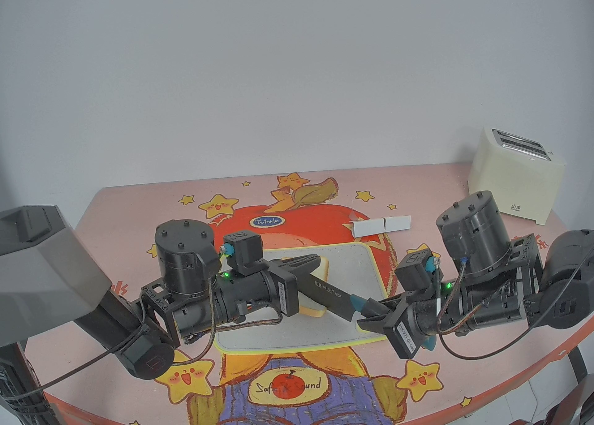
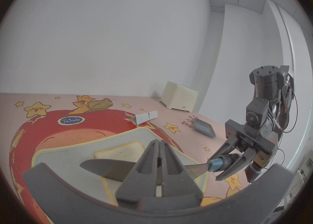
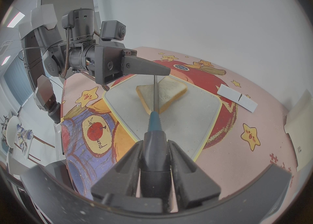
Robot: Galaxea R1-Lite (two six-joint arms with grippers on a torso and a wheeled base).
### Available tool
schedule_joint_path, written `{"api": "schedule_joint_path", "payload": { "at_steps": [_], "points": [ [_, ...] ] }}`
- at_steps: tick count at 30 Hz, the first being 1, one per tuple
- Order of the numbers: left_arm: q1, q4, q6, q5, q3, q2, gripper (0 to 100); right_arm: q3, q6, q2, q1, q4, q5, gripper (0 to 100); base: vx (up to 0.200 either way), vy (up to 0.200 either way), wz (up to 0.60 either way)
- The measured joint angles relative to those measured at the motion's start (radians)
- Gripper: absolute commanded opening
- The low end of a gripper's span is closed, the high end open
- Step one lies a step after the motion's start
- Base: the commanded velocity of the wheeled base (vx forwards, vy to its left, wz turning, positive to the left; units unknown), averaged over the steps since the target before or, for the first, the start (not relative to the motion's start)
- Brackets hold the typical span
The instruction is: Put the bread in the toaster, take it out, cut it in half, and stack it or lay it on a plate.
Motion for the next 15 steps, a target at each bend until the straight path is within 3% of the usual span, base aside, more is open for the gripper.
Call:
{"api": "schedule_joint_path", "payload": {
  "at_steps": [15],
  "points": [
    [-0.005, 0.001, 0.000, -0.002, 0.010, -0.004, 0, 0.015, 0.001, 0.010, -0.001, -0.007, 0.000, 0, 0.000, 0.000, 0.00]
  ]
}}
